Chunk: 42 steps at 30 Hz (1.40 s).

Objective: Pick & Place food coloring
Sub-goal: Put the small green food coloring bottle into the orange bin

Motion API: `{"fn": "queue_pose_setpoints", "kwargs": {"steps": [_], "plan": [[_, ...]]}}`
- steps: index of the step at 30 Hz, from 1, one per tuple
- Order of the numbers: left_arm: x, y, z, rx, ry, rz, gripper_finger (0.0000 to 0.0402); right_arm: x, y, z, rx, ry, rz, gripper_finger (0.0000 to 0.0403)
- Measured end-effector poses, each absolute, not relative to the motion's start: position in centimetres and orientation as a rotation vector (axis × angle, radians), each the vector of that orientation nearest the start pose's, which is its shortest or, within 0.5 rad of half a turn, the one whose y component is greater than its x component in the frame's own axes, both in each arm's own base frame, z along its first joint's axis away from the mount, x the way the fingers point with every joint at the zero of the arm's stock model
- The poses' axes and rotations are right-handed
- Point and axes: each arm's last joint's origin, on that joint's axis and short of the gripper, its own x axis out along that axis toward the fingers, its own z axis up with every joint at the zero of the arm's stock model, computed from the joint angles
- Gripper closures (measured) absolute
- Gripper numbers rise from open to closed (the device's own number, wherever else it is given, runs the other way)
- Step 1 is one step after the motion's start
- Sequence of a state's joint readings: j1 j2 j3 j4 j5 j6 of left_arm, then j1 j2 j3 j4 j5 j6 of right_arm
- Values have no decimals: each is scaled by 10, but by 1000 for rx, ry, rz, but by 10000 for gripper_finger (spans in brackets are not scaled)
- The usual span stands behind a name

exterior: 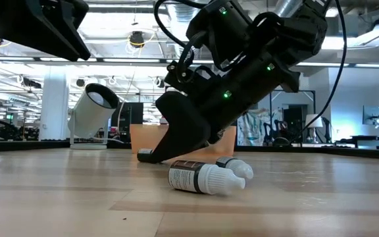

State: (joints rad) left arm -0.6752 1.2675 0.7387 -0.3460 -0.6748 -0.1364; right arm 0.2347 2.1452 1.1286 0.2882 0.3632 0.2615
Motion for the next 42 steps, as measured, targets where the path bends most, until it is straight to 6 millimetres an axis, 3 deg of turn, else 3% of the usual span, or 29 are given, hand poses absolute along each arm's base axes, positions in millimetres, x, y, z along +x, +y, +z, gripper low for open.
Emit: {"fn": "queue_pose_setpoints", "kwargs": {"steps": [9, 22, 31, 38, 42], "plan": [[199, -134, 211, 429, 704, 65, 302, 402, 85, 93, -1, 694, -214, 339], [202, -133, 211, 417, 702, 72, 302, 372, 75, 165, -171, 725, -449, 339], [207, -136, 216, 384, 644, 47, 302, 360, 15, 202, -178, 748, -615, 339], [208, -136, 216, 376, 640, 39, 302, 359, -35, 200, -78, 795, -643, 339], [208, -136, 216, 376, 640, 39, 302, 358, -54, 191, -30, 840, -645, 339]]}}
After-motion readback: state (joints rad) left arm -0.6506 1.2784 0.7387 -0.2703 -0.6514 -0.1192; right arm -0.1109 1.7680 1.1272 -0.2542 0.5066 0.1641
